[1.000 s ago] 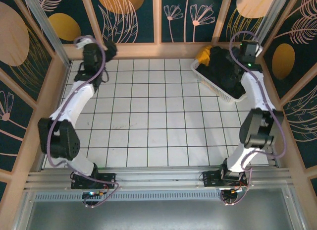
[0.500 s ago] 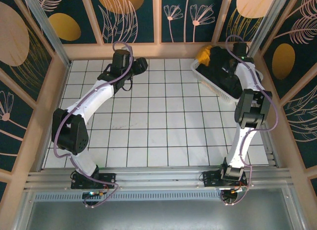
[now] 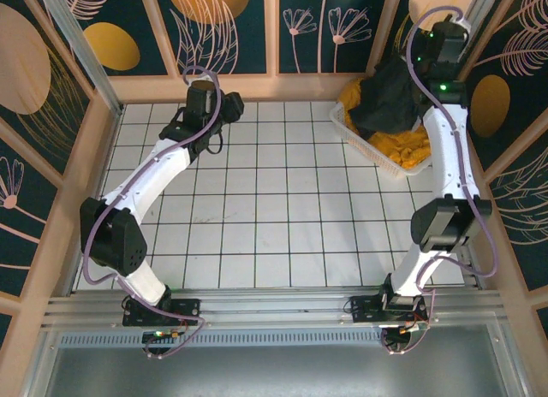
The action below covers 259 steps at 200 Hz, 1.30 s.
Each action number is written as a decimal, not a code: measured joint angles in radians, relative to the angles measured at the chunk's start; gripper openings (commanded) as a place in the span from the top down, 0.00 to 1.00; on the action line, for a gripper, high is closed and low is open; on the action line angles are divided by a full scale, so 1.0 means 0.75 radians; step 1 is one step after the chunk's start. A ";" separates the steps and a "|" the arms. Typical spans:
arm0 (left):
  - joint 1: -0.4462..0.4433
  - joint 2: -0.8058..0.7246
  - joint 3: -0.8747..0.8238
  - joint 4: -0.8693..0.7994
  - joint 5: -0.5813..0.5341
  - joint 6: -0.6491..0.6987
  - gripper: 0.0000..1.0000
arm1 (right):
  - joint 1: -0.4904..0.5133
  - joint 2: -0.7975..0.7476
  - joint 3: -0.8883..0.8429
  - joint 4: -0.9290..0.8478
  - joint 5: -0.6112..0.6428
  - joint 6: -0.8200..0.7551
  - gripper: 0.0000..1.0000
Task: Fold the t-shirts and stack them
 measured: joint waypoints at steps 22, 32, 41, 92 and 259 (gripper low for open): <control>0.000 -0.006 0.027 -0.027 -0.074 0.000 0.51 | 0.077 -0.013 0.129 0.050 -0.043 -0.001 1.00; 0.000 -0.012 0.030 -0.041 -0.112 0.001 0.51 | 0.125 -0.013 0.183 0.064 -0.063 -0.001 1.00; 0.000 -0.018 0.033 -0.056 -0.146 0.000 0.50 | 0.174 -0.013 0.228 0.069 -0.082 -0.001 1.00; 0.000 -0.074 0.050 -0.138 -0.334 0.009 0.41 | 0.544 -0.037 0.193 0.120 -0.119 0.001 1.00; 0.012 -0.152 -0.585 -0.432 0.092 -0.555 0.36 | 0.681 0.069 -0.858 0.086 -0.415 0.059 0.52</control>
